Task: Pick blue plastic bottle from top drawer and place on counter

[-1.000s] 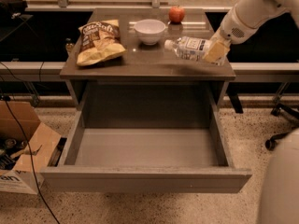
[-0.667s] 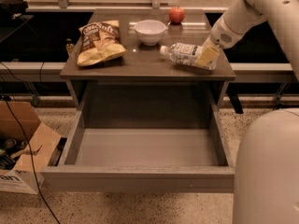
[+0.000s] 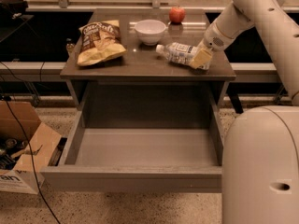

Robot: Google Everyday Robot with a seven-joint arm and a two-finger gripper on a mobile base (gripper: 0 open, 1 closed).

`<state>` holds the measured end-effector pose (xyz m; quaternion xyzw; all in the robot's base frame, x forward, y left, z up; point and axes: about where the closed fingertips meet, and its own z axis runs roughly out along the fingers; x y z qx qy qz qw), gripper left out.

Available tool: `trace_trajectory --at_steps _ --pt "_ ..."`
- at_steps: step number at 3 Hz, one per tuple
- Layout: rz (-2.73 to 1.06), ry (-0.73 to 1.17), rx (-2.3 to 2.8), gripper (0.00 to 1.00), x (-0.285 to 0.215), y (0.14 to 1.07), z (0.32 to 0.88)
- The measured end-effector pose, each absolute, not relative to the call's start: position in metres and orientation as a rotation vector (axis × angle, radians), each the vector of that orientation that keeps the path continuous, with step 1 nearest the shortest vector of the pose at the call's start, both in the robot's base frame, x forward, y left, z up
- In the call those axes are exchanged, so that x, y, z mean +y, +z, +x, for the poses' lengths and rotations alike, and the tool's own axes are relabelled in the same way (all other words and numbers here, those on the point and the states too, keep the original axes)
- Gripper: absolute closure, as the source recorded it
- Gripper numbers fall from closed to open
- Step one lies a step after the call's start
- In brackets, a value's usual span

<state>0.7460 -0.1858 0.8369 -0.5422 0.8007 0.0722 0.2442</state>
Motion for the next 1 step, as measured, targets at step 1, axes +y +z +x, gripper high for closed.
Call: trace_trajectory --at_steps 1 --pt "-1.484 0.202 2.188 0.04 -0.1836 0.8332 0.7472"
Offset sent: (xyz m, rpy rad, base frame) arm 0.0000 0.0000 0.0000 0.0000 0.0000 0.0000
